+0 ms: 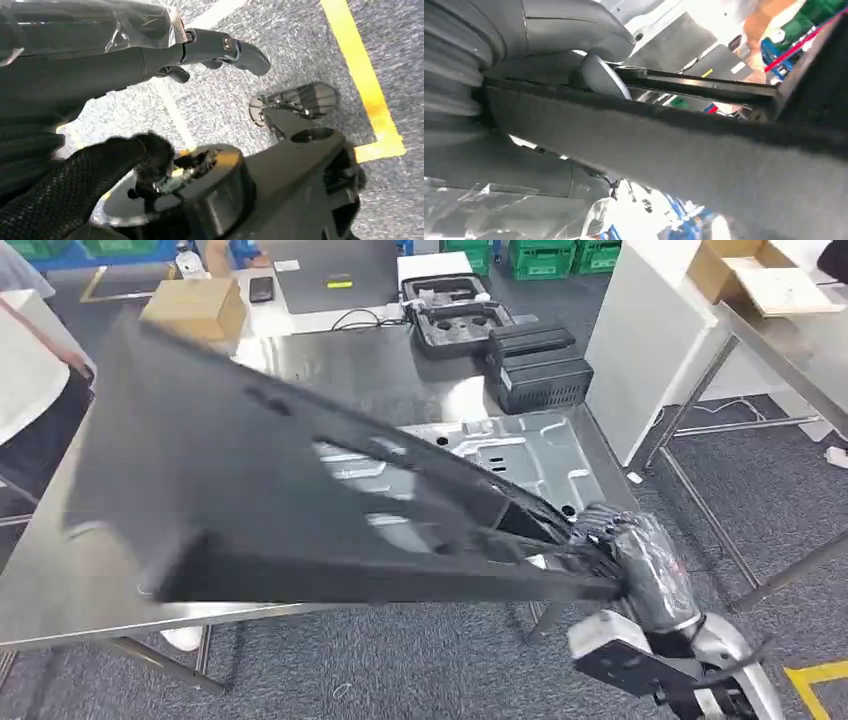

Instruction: Take the parts from the cabinet and place them on the table.

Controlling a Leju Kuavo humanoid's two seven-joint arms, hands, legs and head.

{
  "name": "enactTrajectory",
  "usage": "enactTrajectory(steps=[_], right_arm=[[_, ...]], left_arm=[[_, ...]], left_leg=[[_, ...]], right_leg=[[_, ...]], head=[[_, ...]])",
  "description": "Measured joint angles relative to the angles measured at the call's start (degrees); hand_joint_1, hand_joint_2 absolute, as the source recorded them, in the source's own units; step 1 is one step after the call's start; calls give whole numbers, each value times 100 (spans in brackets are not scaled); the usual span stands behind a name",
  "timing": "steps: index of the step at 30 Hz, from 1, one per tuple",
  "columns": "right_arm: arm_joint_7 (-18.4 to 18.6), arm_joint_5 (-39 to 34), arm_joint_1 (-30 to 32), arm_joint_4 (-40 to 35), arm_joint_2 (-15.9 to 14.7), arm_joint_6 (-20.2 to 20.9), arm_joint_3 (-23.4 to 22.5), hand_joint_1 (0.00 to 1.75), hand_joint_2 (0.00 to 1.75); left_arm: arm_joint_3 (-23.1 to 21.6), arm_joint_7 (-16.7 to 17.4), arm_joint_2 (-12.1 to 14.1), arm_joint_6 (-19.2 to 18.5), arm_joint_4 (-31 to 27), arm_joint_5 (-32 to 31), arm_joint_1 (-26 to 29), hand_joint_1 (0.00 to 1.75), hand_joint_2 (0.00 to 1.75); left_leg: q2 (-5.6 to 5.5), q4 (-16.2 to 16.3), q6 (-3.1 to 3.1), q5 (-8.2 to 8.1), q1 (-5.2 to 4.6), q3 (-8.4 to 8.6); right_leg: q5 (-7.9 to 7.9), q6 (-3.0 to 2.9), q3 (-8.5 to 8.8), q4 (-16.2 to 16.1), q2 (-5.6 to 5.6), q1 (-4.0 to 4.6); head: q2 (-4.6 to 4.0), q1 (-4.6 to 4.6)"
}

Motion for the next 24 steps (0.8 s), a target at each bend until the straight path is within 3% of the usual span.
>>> enactTrajectory(steps=[1, 2, 3, 5, 6, 7, 8, 10, 11, 12, 15, 17, 19, 20, 21, 22, 23, 24], right_arm=[[-15, 31, -159, 30, 5, 57, 109, 175, 175], [-31, 44, -344, 70, 22, 95, 202, 175, 175], [-39, 57, -520, 114, 40, 149, 287, 175, 175], [-59, 66, -854, 265, 97, 243, 467, 175, 175], [-61, 57, -989, 371, 140, 271, 590, 175, 175], [-72, 61, -1099, 451, 171, 287, 687, 175, 175], [-94, 96, -1217, 524, 201, 295, 780, 175, 175], [-147, 266, -1580, 716, 295, 311, 951, 175, 175], [-144, 406, -1784, 865, 363, 309, 1043, 175, 175], [-146, 558, -2023, 1028, 442, 287, 1129, 175, 175], [-203, 926, -2508, 1621, 765, 86, 1355, 175, 175], [-238, 1058, -2851, 2123, 993, -33, 1480, 175, 175], [-293, 1128, -3053, 2515, 1159, -122, 1539, 175, 175], [-308, 1168, -3103, 2639, 1222, -142, 1570, 175, 175], [-328, 1229, -3187, 2899, 1314, -185, 1633, 175, 175], [-323, 1272, -3238, 3090, 1390, -188, 1675, 175, 175], [-291, 1347, -3303, 3244, 1456, -181, 1710, 175, 175], [-232, 1436, -3367, 3400, 1521, -172, 1756, 175, 175]], left_arm=[[-7, 0, -2, 0, 0, -44, -11, 0, 175], [-13, 0, 0, 0, 0, -72, -16, 0, 175], [-26, 0, 7, 2, 2, -105, -23, 0, 175], [-83, 0, 7, 2, 2, -166, -32, 0, 175], [-125, 0, 7, 0, 2, -177, -41, 0, 175], [-144, 0, 7, 2, 0, -182, -47, 0, 175], [-144, 0, 7, 2, 0, -190, -48, 0, 175], [-155, 6, 2, 2, 0, -243, -56, 0, 175], [-168, 18, 4, 2, 0, -271, -71, 0, 175], [-186, 20, 4, 2, 2, -297, -102, 0, 175], [-264, 120, 4, 0, 0, -389, -168, 0, 175], [-293, 155, 4, 0, 0, -440, -202, 0, 175], [-308, 197, 4, 0, 0, -464, -226, 0, 175], [-313, 197, 4, 0, 0, -466, -231, 0, 175], [-315, 195, 4, -4, 0, -468, -258, 0, 175], [-321, 197, 4, -26, 0, -477, -276, 0, 175], [-328, 201, 4, -26, 0, -492, -282, 0, 175], [-332, 203, 4, -26, 0, -511, -281, 0, 175]], left_leg=[[9, -46, 45, 49, 52, 64], [4, -52, 60, 55, 56, 76], [4, -48, 74, 56, 64, 77], [7, -48, 84, 49, 64, 77], [6, -48, 85, 46, 65, 77], [-1, -47, 84, 40, 69, 80], [-19, -46, 78, 34, 74, 89], [-43, -41, 39, 7, 87, 129], [-42, -41, 10, -11, 67, 136], [-37, -25, -28, -37, 32, 98], [-39, -55, -114, -17, 52, 83], [-34, 109, -191, -124, 81, 39], [-25, 950, -249, -555, 88, -390], [-25, 1276, -261, -688, 88, -557], [-26, 1872, -273, -859, 86, -873], [-25, 1982, -272, -817, 85, -964], [-25, 1774, -253, -641, 85, -897], [-25, 1319, -230, -370, 84, -696]], right_leg=[[-32, 35, -17, 23, -2, 10], [-158, 47, -70, 197, -9, -1], [-367, 59, -236, 573, -10, -13], [-761, 112, -728, 1561, -11, -28], [-830, 131, -911, 1889, -13, -37], [-756, 140, -956, 1910, -14, -48], [-559, 143, -855, 1649, -16, -61], [-6, 139, -364, 589, -19, -82], [146, 143, -150, 119, -32, -94], [86, 117, -110, 19, -16, -63], [87, 11, -160, 39, -6, -31], [122, -72, -149, 3, -21, -65], [114, -121, -156, 5, -35, -60], [109, -128, -157, 6, -37, -54], [104, -134, -154, 8, -42, -46], [98, -141, -147, 10, -44, -37], [93, -142, -135, 10, -42, -32], [86, -142, -120, 11, -37, -28]], head=[[0, -7], [0, 4], [0, 9], [0, 9], [0, 9], [0, 9], [0, 11], [0, 13], [0, 15], [0, 13], [0, 11], [0, 7], [0, -4], [0, -4], [0, -7], [0, -4], [0, -7], [0, -6]])
